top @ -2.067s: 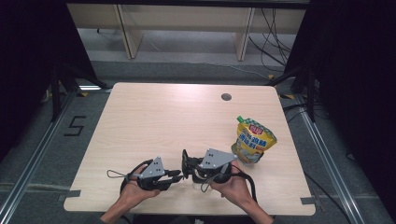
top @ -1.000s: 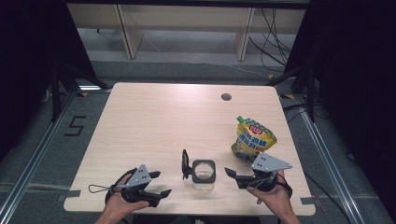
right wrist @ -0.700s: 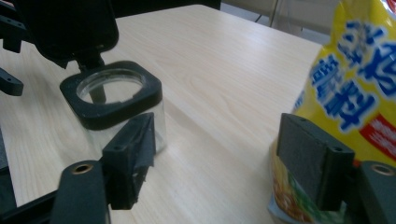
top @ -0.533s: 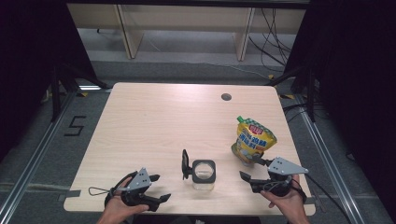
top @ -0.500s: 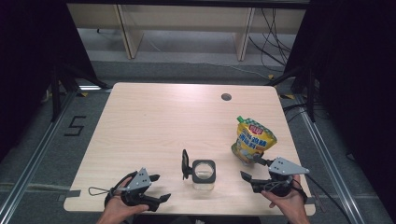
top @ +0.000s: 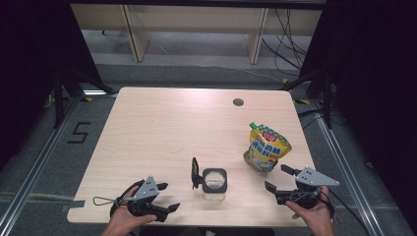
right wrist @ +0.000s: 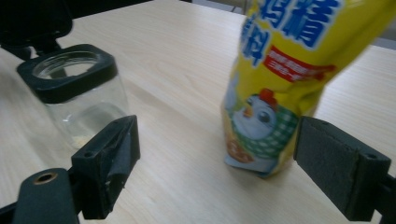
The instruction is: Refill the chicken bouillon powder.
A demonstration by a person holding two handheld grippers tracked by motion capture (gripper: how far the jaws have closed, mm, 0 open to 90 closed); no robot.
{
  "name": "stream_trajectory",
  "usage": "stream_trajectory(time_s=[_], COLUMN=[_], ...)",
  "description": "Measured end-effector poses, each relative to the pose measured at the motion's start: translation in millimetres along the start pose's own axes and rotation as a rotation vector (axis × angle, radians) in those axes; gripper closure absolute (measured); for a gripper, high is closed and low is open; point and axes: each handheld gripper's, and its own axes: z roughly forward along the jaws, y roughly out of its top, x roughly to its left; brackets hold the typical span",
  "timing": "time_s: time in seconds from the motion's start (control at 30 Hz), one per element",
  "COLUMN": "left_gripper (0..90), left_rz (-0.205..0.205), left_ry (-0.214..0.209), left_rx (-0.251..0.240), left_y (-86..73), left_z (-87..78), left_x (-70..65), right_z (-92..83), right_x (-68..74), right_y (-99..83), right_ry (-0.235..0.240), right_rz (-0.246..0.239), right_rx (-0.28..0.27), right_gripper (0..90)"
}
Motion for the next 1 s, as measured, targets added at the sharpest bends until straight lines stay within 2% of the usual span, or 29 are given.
stream_trajectory(time_s=[0.07,0.13,0.17,0.2,0.23,0.27,0.3,0.33,0.37,0.4,0.47,0.5,0.53,0.57,0.63,0.67,0.7,0.73,0.8,0.83,0.87,0.9,0.97,1.0], left_gripper=[20.5,20.5,20.5,20.5,20.5,20.5,20.5,20.5,20.5,20.6,20.6,20.7,20.8,20.9,21.0,21.0,21.2,21.5,21.7,21.6,21.6,21.7,22.0,22.1], left_rz=[0.008,0.007,0.025,0.041,0.035,0.027,0.002,0.018,0.044,0.017,0.019,0.041,0.013,0.015,0.044,0.041,0.057,0.02,0.024,0.041,0.026,0.046,0.024,0.017], left_ry=[0.002,0.006,0.006,0.007,0.005,-0.003,-0.003,0.009,0.003,0.004,0.003,0.0,0.004,0.011,0.016,0.016,0.01,0.006,0.006,0.007,0.009,0.006,0.01,0.005], left_rx=[0.001,-0.001,0.007,-0.005,-0.007,-0.024,-0.006,-0.009,0.008,0.015,0.003,0.003,0.0,0.004,-0.002,-0.003,0.015,0.004,0.007,0.008,0.008,0.011,0.026,0.016], left_y=[-1.6,-1.3,-0.4,0.1,0.2,-0.5,-0.5,-0.9,-0.2,-0.4,-0.7,-0.2,-0.8,-0.7,-0.6,-0.7,-0.3,-1.2,-1.3,-0.8,-1.2,-0.9,-1.1,-1.4], left_z=[0.0,-1.0,-2.3,-2.5,-2.4,-0.5,-0.8,0.1,-0.2,0.2,1.1,0.7,0.7,-0.3,-0.6,-0.5,-1.2,0.0,0.5,0.7,1.0,1.3,1.1,1.8], left_x=[0.7,0.3,1.8,2.8,2.6,2.7,1.3,1.6,3.3,1.4,0.8,2.0,0.9,1.1,3.2,3.1,4.0,1.6,1.3,2.2,1.4,2.8,2.2,1.6], right_z=[-0.5,-1.2,-2.2,-2.5,-1.2,-0.1,0.4,2.6,4.6,6.3,12.0,14.5,16.8,19.2,23.9,26.7,30.3,33.6,36.9,39.0,42.2,43.5,48.5,51.0], right_x=[-4.6,-6.9,-7.9,-8.0,-10.9,-14.2,-14.1,-18.0,-20.6,-20.7,-22.6,-25.4,-26.7,-26.9,-30.6,-32.3,-35.7,-39.0,-40.1,-40.1,-42.4,-42.0,-44.2,-45.9], right_y=[-0.7,-2.5,-3.0,-4.0,-5.2,-5.4,-5.8,-5.9,-6.4,-6.4,-6.6,-6.7,-7.1,-7.4,-6.6,-6.3,-6.2,-5.9,-6.0,-6.1,-6.1,-6.0,-6.0,-5.9], right_ry=[-0.01,-0.035,-0.033,-0.042,-0.048,-0.047,-0.043,-0.039,-0.036,-0.032,-0.049,-0.044,-0.03,-0.026,-0.032,-0.04,-0.032,-0.031,-0.037,-0.034,-0.019,-0.016,-0.015,-0.007], right_rz=[-0.02,-0.018,-0.008,0.011,0.001,-0.015,0.011,-0.012,-0.013,0.009,0.029,0.001,-0.005,0.002,-0.015,-0.009,-0.013,-0.034,-0.026,-0.013,-0.009,0.004,-0.014,-0.029], right_rx=[-0.009,-0.011,-0.002,0.003,0.002,-0.004,0.007,-0.006,-0.014,-0.011,-0.003,-0.01,-0.007,-0.008,-0.001,0.001,-0.005,-0.009,0.004,0.0,-0.015,-0.015,-0.02,-0.026], right_gripper=[15.6,15.6,15.6,15.6,15.6,15.5,15.4,15.3,15.3,15.3,15.5,15.3,15.3,15.3,15.3,15.3,15.3,15.4,15.4,15.4,15.5,15.5,15.4,15.4])
